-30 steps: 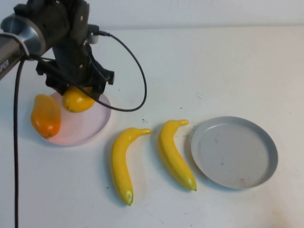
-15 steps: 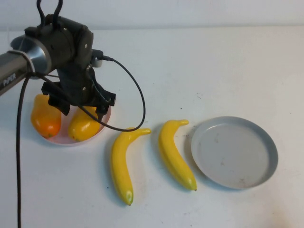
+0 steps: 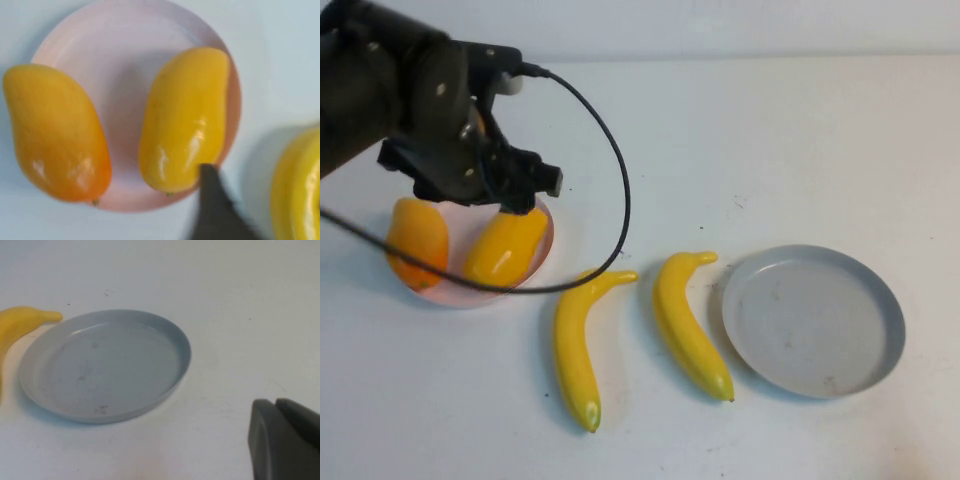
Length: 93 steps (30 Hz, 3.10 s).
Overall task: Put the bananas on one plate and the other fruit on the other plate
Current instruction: Put another type of fruit in the right plate
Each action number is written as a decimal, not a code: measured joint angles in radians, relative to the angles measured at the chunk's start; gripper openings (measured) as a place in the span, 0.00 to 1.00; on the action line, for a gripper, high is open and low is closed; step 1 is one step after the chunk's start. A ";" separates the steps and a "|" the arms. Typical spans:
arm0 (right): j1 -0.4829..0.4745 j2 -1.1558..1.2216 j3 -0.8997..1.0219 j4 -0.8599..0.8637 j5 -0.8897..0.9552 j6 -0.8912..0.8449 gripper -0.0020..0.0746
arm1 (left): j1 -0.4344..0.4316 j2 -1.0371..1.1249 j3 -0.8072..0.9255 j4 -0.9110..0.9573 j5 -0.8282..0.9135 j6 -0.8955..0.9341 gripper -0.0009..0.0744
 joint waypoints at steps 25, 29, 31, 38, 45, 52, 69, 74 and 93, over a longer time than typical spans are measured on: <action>0.000 0.000 0.000 0.000 0.000 0.000 0.00 | -0.004 -1.228 1.137 0.041 -0.582 -0.016 0.02; 0.000 0.000 0.000 0.000 0.000 0.000 0.00 | -0.004 -1.298 1.152 0.136 -0.569 -0.052 0.02; 0.000 0.000 0.000 0.000 0.000 0.000 0.00 | -0.004 -1.313 1.154 0.158 -0.590 -0.059 0.02; 0.000 0.000 0.000 0.000 0.000 0.000 0.00 | -0.004 -1.363 1.176 0.203 -0.670 -0.067 0.01; 0.000 0.000 0.000 0.000 0.000 0.000 0.00 | 0.126 -1.527 1.337 0.040 -0.853 0.092 0.01; 0.000 0.000 0.000 0.000 0.000 0.000 0.00 | 0.305 -1.677 1.466 -0.100 -1.009 0.171 0.01; 0.000 0.000 0.000 0.000 0.000 0.000 0.00 | 0.319 -1.697 1.468 -0.210 -0.563 0.307 0.01; 0.000 0.000 0.000 0.000 0.000 0.000 0.00 | 0.319 -1.697 1.468 -0.210 -0.561 0.307 0.01; 0.000 0.000 0.000 0.000 0.000 0.000 0.00 | 0.320 -1.697 1.468 -0.208 -0.561 0.304 0.01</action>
